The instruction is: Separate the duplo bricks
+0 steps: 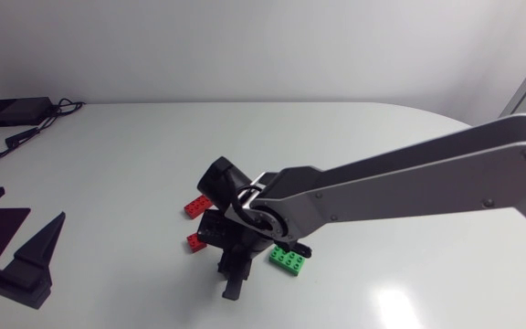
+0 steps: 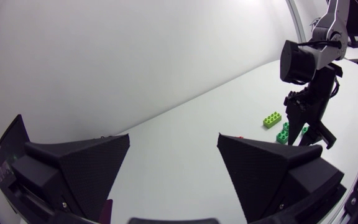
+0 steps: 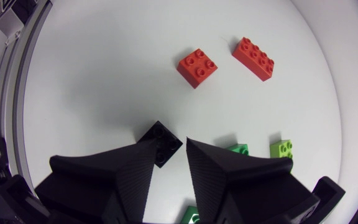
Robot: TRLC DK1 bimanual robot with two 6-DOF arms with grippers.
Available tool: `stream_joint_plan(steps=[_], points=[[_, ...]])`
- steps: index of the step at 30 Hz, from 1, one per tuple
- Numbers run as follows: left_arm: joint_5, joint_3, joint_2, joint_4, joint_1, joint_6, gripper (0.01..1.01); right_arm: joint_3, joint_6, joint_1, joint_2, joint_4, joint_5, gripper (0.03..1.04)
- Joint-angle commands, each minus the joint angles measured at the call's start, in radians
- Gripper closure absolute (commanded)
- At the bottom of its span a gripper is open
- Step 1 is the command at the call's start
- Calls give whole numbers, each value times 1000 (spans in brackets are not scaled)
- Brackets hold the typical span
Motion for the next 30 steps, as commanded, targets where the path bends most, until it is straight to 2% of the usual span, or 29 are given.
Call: stream_joint_plan(steps=[1,3,4,9,14,21,30], points=[[0,42,-21,-5,10,-8,44,-36,-7,-15,-64,4,-1,425],[0,53,-21,-10,10,-8,44,-47,2,-30,-118,6,-3,149],[0,57,-21,-10,10,-8,44,-53,7,-38,-146,9,-3,77],[-1,71,-21,-10,16,-8,44,-105,33,-96,-310,44,14,66],[-1,74,-21,-7,22,-6,44,-167,56,-139,-457,81,117,66],[-1,66,-21,-7,25,-9,44,-249,73,-144,-621,66,275,66],[-14,14,-19,39,44,-69,44,-328,105,-205,-707,57,335,64]])
